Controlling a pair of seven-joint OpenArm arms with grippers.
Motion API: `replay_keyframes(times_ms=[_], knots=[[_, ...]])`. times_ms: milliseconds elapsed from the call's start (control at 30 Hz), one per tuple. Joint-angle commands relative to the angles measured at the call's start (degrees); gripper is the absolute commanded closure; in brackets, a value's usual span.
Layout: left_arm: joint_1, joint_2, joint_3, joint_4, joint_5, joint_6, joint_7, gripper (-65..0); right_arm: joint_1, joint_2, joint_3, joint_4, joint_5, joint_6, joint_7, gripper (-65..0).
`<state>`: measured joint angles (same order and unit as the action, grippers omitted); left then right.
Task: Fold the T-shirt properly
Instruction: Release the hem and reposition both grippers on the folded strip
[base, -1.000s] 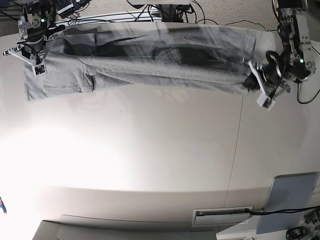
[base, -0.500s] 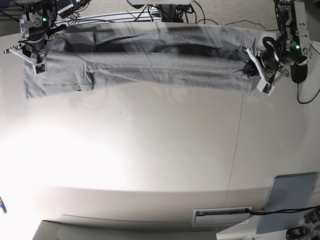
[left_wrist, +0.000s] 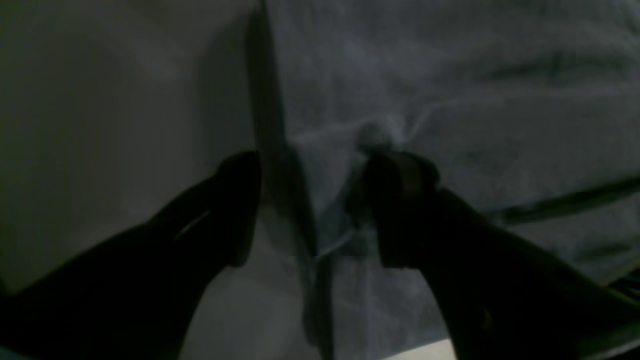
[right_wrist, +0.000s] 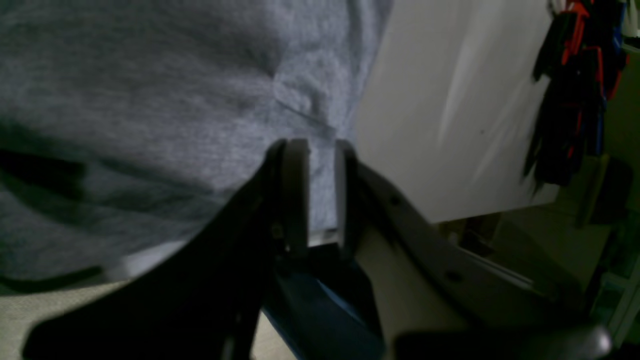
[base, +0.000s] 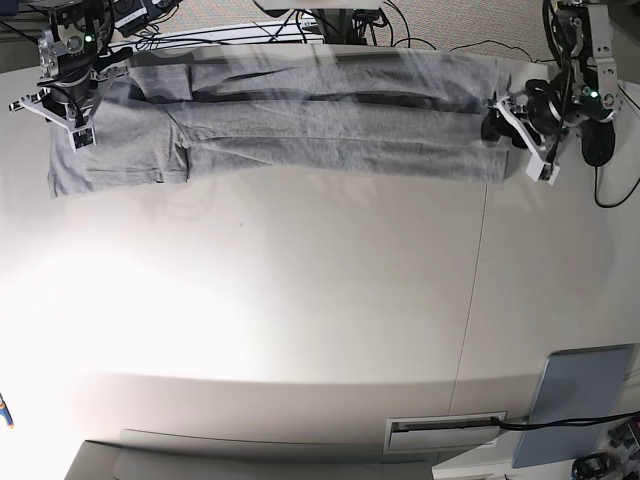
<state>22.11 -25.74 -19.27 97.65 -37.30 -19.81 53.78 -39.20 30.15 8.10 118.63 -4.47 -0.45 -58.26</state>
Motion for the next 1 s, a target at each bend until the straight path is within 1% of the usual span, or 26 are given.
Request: replay_keyframes(times_ms=[0, 67, 133, 167, 233, 267, 333, 367, 433, 467, 500, 567, 700, 833, 900, 967], knots=[[-0.24, -0.94, -0.44, -0.85, -1.01, 0.31, 0.13, -36.7, -0.11, 0.83, 0.63, 0.9, -0.72, -0.7, 1.16, -10.0], [-0.22, -0.94, -0.44, -3.26, -3.69, -0.22, 0.2, -36.7, -0.11, 0.83, 0.63, 0.9, -0.72, -0.68, 2.4, -10.0], [-0.22, -0.96, -0.44, -4.85, -8.61, -4.44, 1.25, -36.7, -0.11, 0.83, 0.63, 0.9, -0.72, -0.68, 3.41, -10.0], [-0.22, -0.94, -0.44, -5.27, -11.5, -6.03, 2.27, -36.6, -0.09, 0.83, 0.63, 0.9, -0.72, -0.7, 3.67, -10.0], [-0.24, -0.94, -0.44, -5.66, -16.11, -8.24, 4.31, -34.1, 0.17, 0.83, 0.63, 0.9, -0.7, -0.68, 3.85, -10.0], [-0.22, -0.94, -0.44, -5.66, -17.33, -9.07, 4.81, -31.6, 0.22, 0.83, 0.63, 0.9, -0.72, -0.7, 3.91, -10.0], [-0.22, -0.94, -0.44, -5.66, -17.84, -9.22, 4.85, -23.8, 0.33, 0.83, 0.63, 0.9, -0.72, -0.7, 4.07, -10.0], [-0.24, -0.96, -0.44, -5.66, -17.79, -9.2, 4.63, -18.4, 0.33, 0.83, 0.63, 0.9, -0.72, -0.68, 4.33, -10.0], [-0.42, -0.98, -0.46, -5.66, -16.96, -9.16, 3.48, -4.9, 0.33, 0.83, 0.63, 0.9, -0.72, -0.68, 4.79, -10.0], [-0.74, -0.96, -0.63, -5.66, -15.85, -9.16, 3.26, 0.0, 0.33, 0.83, 0.63, 0.9, -0.72, -0.68, 4.98, -10.0], [-1.14, -0.98, -1.09, -5.66, -14.67, -8.55, 3.26, 0.0, 0.33, 0.83, 0.63, 0.9, -0.7, -0.7, 5.09, -10.0], [-2.25, -0.98, -2.78, -5.42, -11.78, -5.81, 3.28, 0.0, 0.33, 0.83, 0.63, 0.9, -0.7, -0.68, 5.31, -10.0], [-4.5, -1.05, -6.86, -2.32, -3.74, -2.56, 4.66, 0.0, 0.33, 0.83, 0.63, 0.9, -0.7, -0.7, 5.99, -10.0], [-4.96, -1.07, -8.0, 5.2, 1.03, 0.92, 9.42, 0.0, 0.33, 0.83, 0.63, 0.9, -0.68, -0.7, 6.91, -10.0], [-3.89, -1.07, -7.63, 9.9, 2.6, 2.19, 9.6, 0.0, 0.33, 0.81, 0.63, 0.9, -0.66, -0.7, 7.39, -10.0], [-1.7, -0.74, -7.06, 15.1, 4.74, 5.55, 8.74, 0.0, 0.33, 0.83, 0.63, 0.9, -0.63, -0.7, 7.34, -10.0]])
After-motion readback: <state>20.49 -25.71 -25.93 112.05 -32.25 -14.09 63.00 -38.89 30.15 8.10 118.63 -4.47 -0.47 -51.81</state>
